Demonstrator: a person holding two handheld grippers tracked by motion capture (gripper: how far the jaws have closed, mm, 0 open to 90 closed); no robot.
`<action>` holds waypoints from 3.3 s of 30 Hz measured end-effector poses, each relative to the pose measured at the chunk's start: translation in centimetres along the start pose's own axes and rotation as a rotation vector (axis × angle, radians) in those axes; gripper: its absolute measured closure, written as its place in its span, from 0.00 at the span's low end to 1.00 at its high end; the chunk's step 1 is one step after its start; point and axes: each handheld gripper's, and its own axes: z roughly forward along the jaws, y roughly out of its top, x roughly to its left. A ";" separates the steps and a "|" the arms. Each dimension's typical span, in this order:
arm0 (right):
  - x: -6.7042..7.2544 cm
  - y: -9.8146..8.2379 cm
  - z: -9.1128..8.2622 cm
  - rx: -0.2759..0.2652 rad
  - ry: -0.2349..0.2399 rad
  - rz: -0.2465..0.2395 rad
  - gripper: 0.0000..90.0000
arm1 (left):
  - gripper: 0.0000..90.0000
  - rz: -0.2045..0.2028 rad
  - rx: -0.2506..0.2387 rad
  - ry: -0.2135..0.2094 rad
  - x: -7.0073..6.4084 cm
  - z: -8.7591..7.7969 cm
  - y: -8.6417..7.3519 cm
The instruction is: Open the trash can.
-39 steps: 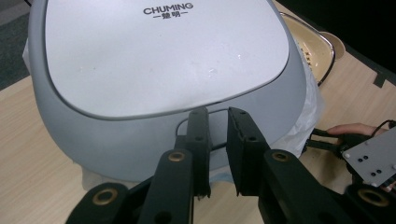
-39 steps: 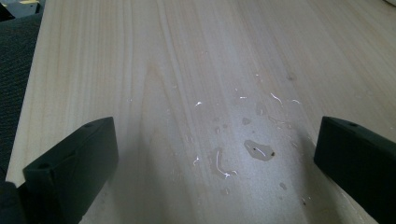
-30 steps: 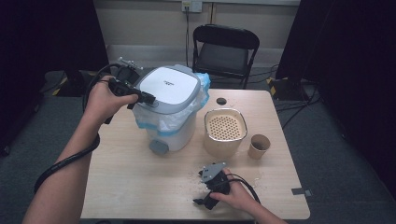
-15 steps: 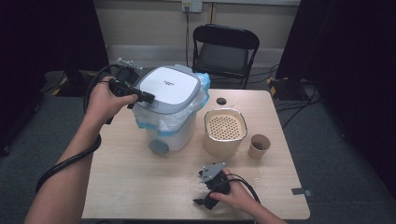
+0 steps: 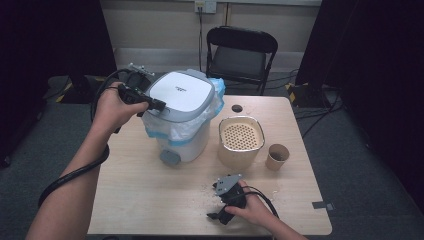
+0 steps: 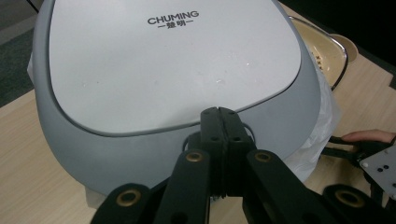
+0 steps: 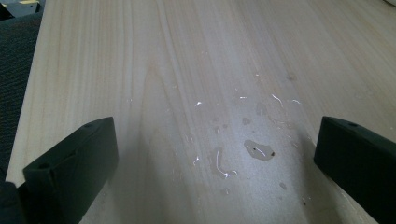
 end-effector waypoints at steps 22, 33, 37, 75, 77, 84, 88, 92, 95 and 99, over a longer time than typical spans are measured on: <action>0.0 0.0 0.0 0.002 -0.001 0.003 0.00 | 0.80 -0.016 -0.048 -0.045 -0.4 -0.9 -1.3; 0.0 0.0 0.0 0.000 -0.003 -0.002 0.00 | 0.60 0.030 -0.071 -0.063 -0.9 -1.2 -4.0; 0.0 0.0 0.0 0.000 -0.003 -0.002 0.00 | 0.53 0.030 -0.072 -0.070 -1.0 -1.1 -4.6; 0.1 -0.2 -0.3 0.007 -0.015 0.007 0.00 | 0.21 0.012 -0.054 -0.202 -2.0 2.9 -10.5; 0.1 -0.1 -0.4 0.012 -0.020 0.004 0.01 | 0.21 0.013 -0.049 -0.213 -2.0 3.3 -11.1; 0.1 0.2 -1.1 0.029 -0.036 -0.001 0.16 | 0.21 0.014 -0.037 -0.220 -2.0 4.1 -11.9; -0.1 0.0 -1.5 0.038 -0.039 -0.005 0.17 | 0.21 0.028 -0.025 -0.222 -2.2 4.8 -12.5; -0.2 0.0 -2.0 0.035 -0.041 -0.003 0.17 | 0.21 0.030 -0.023 -0.231 -2.5 5.3 -13.2; -0.8 0.0 -2.9 0.015 -0.054 0.012 0.17 | 0.21 0.022 -0.017 -0.242 -2.5 5.9 -13.8; -1.3 -0.3 -3.8 -0.008 -0.065 0.048 0.17 | 0.21 0.021 -0.002 -0.242 -2.7 6.8 -14.6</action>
